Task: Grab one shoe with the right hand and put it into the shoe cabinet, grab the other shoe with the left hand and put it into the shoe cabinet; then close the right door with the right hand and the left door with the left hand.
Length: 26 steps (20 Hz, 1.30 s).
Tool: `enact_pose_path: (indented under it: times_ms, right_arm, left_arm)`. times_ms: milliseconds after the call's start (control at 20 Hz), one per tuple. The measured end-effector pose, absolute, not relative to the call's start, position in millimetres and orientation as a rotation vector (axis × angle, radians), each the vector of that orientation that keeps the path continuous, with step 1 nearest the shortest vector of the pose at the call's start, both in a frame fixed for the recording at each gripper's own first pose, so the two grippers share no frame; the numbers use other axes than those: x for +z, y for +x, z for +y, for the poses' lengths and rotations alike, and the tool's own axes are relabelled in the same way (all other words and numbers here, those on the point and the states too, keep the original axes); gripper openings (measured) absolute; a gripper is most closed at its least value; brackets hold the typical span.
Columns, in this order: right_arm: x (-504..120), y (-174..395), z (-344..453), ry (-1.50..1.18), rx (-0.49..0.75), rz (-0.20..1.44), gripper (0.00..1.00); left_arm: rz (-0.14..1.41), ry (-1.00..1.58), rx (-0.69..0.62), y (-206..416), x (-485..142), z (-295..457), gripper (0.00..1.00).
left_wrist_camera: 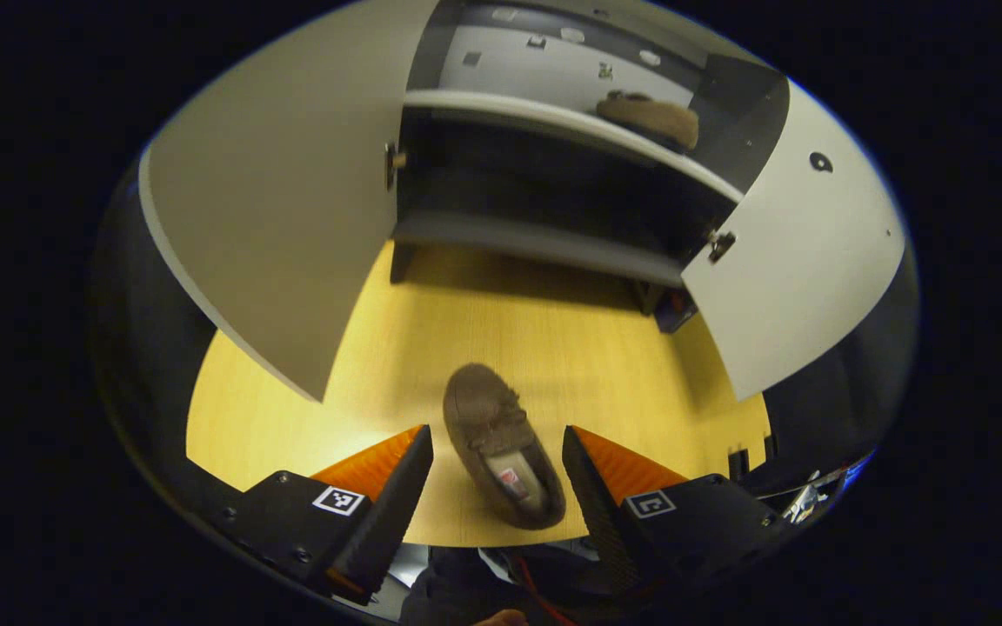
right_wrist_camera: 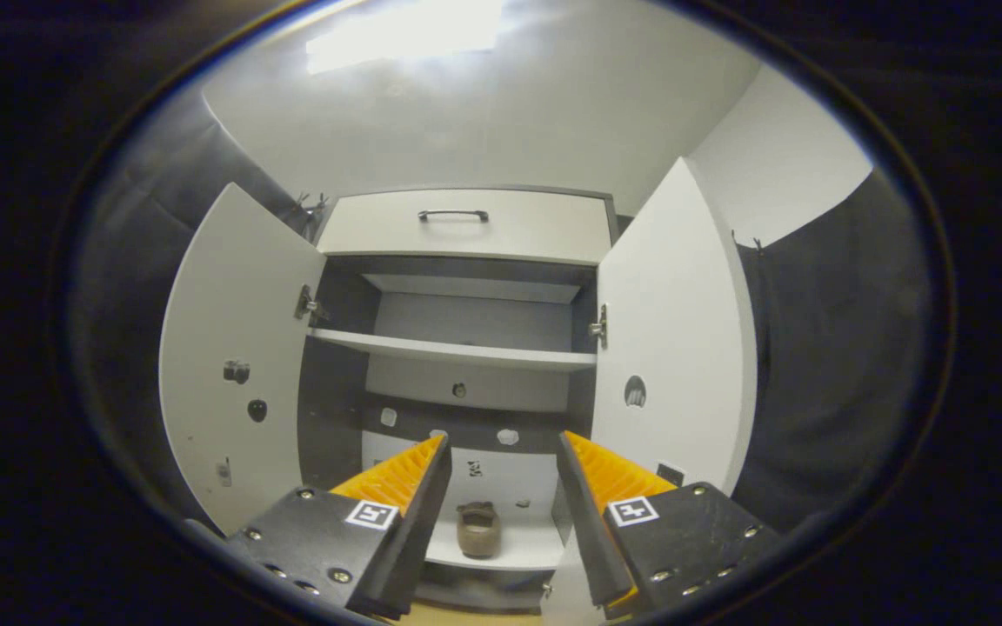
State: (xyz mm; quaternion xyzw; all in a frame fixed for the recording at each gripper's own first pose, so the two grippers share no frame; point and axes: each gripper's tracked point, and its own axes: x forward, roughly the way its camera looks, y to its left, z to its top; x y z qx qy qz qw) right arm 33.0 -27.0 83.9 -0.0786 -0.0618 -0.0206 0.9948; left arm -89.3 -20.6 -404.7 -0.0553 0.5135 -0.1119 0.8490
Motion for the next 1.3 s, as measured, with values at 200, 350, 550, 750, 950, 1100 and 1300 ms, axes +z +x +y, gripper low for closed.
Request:
enact_pose_path:
  times_ms: [200,350,550,750,950,1100,1300]
  right_arm:
    - [85,25,-44,-0.167,-0.086,-0.114,0.72]
    - [85,18,-58,-0.182,-0.125,-0.104,0.73]
    - [83,12,-72,-0.208,-0.17,-0.089,0.73]
    - [81,9,-81,-0.234,-0.203,-0.077,0.72]
    - [79,8,-85,-0.249,-0.223,-0.07,0.72]
    - [79,6,-89,-0.26,-0.24,-0.07,0.72]
    - [76,8,-91,-0.261,-0.244,-0.063,0.72]
  left_arm:
    - [1.265,-0.163,-0.22,-113,-469,-15,0.92]
    - [1.35,-0.19,-0.194,-124,-494,-9,0.9]
    - [1.415,-0.198,-0.178,-131,-508,-7,0.86]
    - [1.45,-0.261,-0.17,-131,-529,-13,0.72]
    - [1.482,-0.322,-0.142,-132,-533,-20,0.34]
    - [1.473,-0.367,-0.128,-129,-531,-17,0.19]
    - [1.441,-0.363,-0.145,-122,-526,-16,0.04]
